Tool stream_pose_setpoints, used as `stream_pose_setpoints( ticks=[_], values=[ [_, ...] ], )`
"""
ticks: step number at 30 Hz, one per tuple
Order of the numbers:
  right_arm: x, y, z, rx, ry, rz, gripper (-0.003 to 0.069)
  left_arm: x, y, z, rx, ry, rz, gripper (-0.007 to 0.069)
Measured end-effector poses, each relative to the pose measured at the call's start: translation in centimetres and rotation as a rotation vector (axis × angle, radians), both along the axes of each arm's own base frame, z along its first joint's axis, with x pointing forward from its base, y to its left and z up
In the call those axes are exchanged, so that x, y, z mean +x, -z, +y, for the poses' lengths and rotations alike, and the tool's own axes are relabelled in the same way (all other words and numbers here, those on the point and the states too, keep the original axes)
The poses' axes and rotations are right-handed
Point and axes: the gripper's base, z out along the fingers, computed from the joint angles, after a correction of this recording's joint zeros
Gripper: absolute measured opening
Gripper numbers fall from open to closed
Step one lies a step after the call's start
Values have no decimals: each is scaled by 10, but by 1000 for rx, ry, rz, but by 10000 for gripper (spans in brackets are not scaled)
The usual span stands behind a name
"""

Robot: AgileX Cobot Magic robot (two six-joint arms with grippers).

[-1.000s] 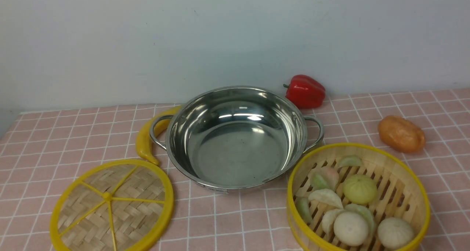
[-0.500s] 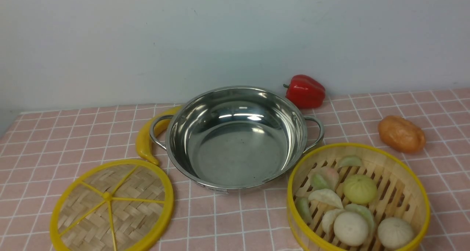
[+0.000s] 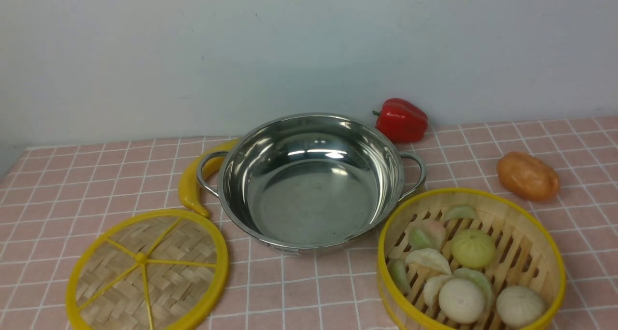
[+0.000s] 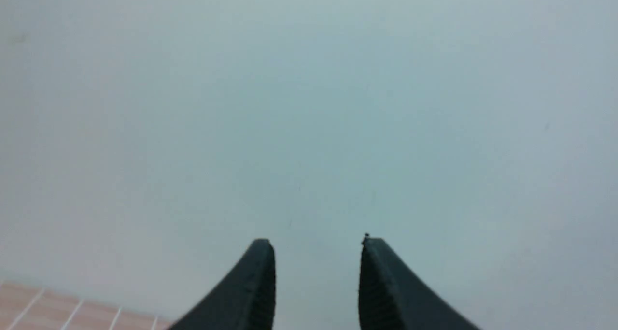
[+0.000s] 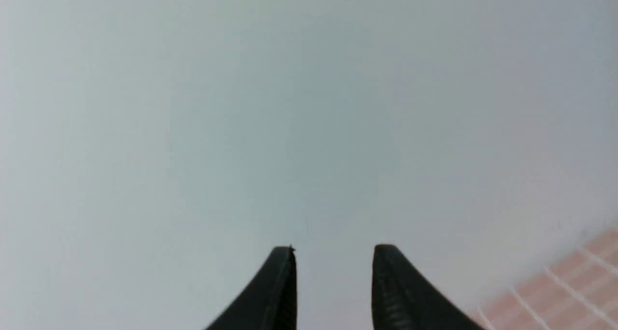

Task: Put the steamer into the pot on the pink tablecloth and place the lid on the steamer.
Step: 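Reach for and grasp the rim of the bamboo steamer holding the buns with the right gripper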

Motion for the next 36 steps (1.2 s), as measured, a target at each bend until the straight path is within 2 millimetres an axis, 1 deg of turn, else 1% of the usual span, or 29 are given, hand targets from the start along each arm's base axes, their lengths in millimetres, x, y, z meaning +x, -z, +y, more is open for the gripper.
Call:
stream_pose_setpoints(
  ticks=[2,5,8,9,14,15,16,17,18,20,21,22,23,24,26,27,28,29,31,32,33,34,35,36],
  values=[
    [-3,-5,-6,71,49,-69,240,-3,-9,1,-7,-6,-101,243],
    [-6,-9,-12,129,97,-132,240,-7,-15,1,-12,-11,-186,243],
    [-11,-16,-20,204,151,-240,240,-12,-24,2,-10,-17,-294,243],
    [-12,-16,-20,214,150,-246,240,-12,-24,2,-10,-17,-294,243],
    [-16,-21,-23,366,114,-341,240,-24,-39,1,14,-22,-488,243],
    [-18,-28,-23,409,81,-377,240,-29,-48,1,13,-24,-540,243],
    [-18,-29,-23,418,76,-383,240,-30,-51,1,13,-24,-552,243],
    [-23,-42,-22,439,42,-444,240,-36,-64,2,6,-25,-598,243],
    [-28,-55,-21,425,23,-499,240,-42,-78,2,2,-30,-639,243],
    [-39,-81,-19,354,11,-596,240,-54,-104,4,3,-47,-685,243],
    [-40,-84,-18,345,10,-607,240,-53,-103,4,7,-50,-678,243],
    [-46,-105,-15,253,18,-655,240,-60,-125,5,23,-69,-687,243],
    [-49,-120,-12,171,27,-674,240,-61,-138,5,44,-83,-667,243],
    [-47,-138,-6,58,37,-666,240,-56,-151,4,76,-96,-604,243],
    [-40,-167,4,-132,36,-611,240,-44,-168,3,130,-110,-495,243],
    [-30,-178,9,-220,29,-546,240,-35,-174,2,155,-108,-416,243],
    [-21,-185,12,-279,20,-480,240,-23,-179,1,179,-103,-327,243],
    [-7,-190,15,-329,8,-389,240,-12,-180,0,194,-94,-247,243],
    [22,-194,17,-387,-24,-154,240,18,-175,-2,233,-66,-28,243],
    [25,-194,17,-384,-30,-127,240,17,-176,-2,232,-66,-31,243],
    [42,-189,18,-384,-47,-4,240,33,-168,-3,246,-47,94,243],
    [69,-175,17,-376,-77,269,240,58,-150,-5,267,-11,317,243],
    [72,-174,18,-374,-79,279,240,61,-147,-6,269,-7,343,243],
    [92,-155,17,-368,-101,502,240,80,-126,-7,280,28,546,243]
  ],
)
